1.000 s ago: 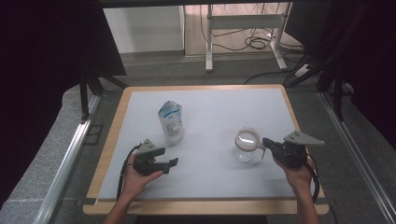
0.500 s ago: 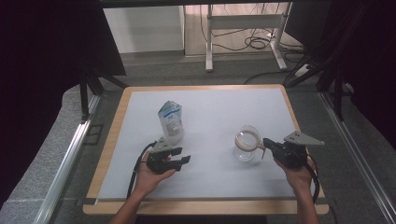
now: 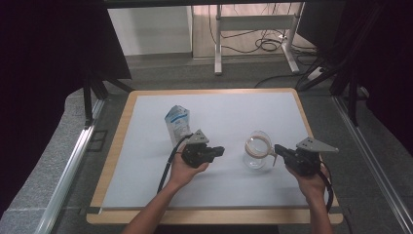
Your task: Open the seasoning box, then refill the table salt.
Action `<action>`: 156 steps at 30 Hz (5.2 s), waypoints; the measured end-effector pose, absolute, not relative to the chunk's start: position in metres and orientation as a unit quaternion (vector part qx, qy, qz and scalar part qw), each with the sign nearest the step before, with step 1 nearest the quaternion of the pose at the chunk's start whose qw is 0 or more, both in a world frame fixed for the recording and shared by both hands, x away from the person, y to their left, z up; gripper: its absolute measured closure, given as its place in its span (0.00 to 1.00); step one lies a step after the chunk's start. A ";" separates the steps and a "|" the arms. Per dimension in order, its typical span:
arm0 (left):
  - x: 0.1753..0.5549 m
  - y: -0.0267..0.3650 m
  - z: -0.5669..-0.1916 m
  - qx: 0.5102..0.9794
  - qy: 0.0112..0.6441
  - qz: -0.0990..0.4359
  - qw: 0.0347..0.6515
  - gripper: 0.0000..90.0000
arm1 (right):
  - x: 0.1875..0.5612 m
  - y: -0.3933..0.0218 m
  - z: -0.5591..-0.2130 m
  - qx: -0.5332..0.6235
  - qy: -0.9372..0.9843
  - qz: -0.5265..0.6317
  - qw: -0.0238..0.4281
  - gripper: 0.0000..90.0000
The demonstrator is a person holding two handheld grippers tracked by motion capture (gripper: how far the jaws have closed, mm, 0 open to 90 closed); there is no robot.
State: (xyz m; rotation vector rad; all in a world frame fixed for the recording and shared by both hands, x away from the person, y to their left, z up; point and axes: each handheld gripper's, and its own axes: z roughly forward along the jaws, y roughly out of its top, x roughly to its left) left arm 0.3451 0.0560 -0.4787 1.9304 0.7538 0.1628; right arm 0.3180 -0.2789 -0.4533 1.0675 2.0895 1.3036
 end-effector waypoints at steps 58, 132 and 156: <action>0.353 -0.042 -0.423 0.835 0.215 0.061 0.502 1.00 | 0.277 -0.219 -0.519 0.321 0.822 0.438 0.176 0.59; 0.290 0.167 -0.503 0.773 0.388 0.109 0.491 0.35 | 0.295 -0.148 -0.516 0.279 0.811 0.483 0.179 0.44; 0.283 0.191 -0.493 0.745 0.412 0.123 0.509 0.34 | 0.288 -0.131 -0.514 0.261 0.819 0.481 0.174 0.43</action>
